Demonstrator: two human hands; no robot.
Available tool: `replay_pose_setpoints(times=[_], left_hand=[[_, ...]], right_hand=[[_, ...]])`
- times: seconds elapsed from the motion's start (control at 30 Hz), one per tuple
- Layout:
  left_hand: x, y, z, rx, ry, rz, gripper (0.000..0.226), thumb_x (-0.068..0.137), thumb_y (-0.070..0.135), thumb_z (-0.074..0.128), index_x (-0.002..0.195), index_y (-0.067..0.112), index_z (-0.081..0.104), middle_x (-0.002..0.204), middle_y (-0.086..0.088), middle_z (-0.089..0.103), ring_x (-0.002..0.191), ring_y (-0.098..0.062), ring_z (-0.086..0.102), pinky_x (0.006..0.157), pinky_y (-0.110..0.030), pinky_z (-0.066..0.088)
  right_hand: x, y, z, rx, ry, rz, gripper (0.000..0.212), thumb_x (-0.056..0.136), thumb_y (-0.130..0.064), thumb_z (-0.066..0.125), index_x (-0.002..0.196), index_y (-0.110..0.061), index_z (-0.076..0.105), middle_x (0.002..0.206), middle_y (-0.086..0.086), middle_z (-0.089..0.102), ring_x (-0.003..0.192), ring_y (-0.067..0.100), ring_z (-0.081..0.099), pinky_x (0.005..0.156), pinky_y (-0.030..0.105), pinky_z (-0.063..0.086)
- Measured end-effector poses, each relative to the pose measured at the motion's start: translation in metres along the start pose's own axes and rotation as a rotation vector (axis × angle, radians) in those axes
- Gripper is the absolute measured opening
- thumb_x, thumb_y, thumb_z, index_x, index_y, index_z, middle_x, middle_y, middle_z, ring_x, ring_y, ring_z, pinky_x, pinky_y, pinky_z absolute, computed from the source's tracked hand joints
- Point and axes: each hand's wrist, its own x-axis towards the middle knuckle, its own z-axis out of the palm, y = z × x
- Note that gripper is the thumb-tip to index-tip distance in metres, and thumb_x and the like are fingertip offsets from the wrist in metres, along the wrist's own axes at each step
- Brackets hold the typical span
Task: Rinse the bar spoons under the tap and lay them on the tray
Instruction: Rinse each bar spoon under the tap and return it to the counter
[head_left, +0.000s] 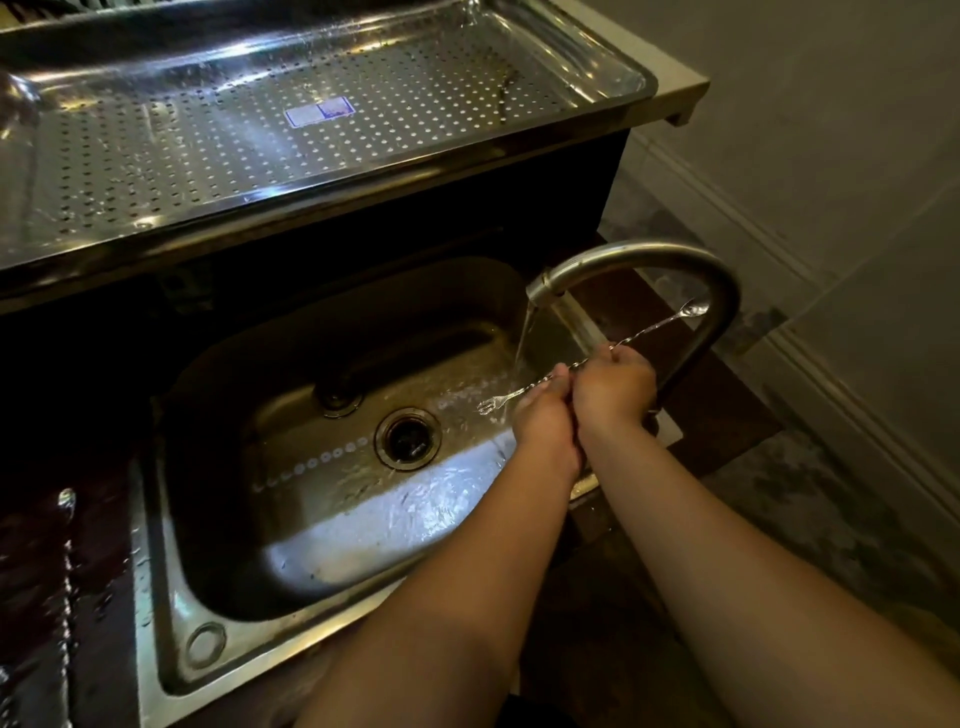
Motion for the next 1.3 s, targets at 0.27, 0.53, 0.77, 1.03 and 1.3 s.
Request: replay_pose_setpoints(times=[0.27,0.53,0.77,1.03,1.3], left_hand=[[0.007,0.022,-0.055,0.226,0.251,0.057,0.012,0.085,0.009,0.067,0.089,-0.003,0.066,0.082,-0.017,0.07,0.073,-0.027,0.068,0.07,-0.036,0.058],[-0.001,0.054,-0.12,1.349,0.44,0.675,0.023,0.091,0.018,0.051,0.1,0.017,0.073,0.093,-0.003,0.07,0.086,-0.021,0.063,0.073,-0.031,0.05],[-0.023,0.086,-0.146,1.752,0.595,0.619,0.022,0.086,0.012,0.05,0.098,0.017,0.067,0.092,-0.009,0.06,0.089,-0.029,0.061,0.063,-0.029,0.037],[-0.049,0.114,-0.176,1.796,0.746,0.554,0.019,0.094,0.018,0.049,0.097,0.012,0.066,0.102,-0.011,0.064,0.091,-0.03,0.064,0.065,-0.031,0.036],[-0.072,0.133,-0.219,1.685,0.808,0.595,0.024,0.096,0.025,0.048,0.093,0.013,0.069,0.087,-0.008,0.068,0.079,-0.026,0.065,0.062,-0.032,0.045]], right_hand=[[-0.026,0.026,0.039,-0.059,-0.165,0.094,0.023,0.096,-0.018,0.049,0.102,-0.009,0.069,0.092,0.008,0.068,0.095,0.029,0.067,0.076,0.033,0.05],[-0.065,0.041,0.09,-0.178,-0.288,0.124,0.023,0.096,-0.018,0.054,0.102,-0.003,0.07,0.103,0.018,0.07,0.096,0.034,0.064,0.067,0.028,0.038],[-0.097,0.037,0.12,-0.196,-0.513,0.072,0.02,0.091,-0.018,0.056,0.08,-0.007,0.069,0.091,0.019,0.071,0.086,0.035,0.066,0.077,0.038,0.053],[-0.136,0.022,0.145,-0.194,-0.669,-0.03,0.029,0.092,-0.021,0.056,0.064,-0.015,0.059,0.079,0.016,0.07,0.081,0.037,0.068,0.079,0.052,0.056],[-0.183,0.018,0.169,-0.234,-0.699,-0.138,0.016,0.087,-0.027,0.065,0.072,-0.02,0.066,0.078,0.007,0.071,0.083,0.03,0.068,0.078,0.04,0.056]])
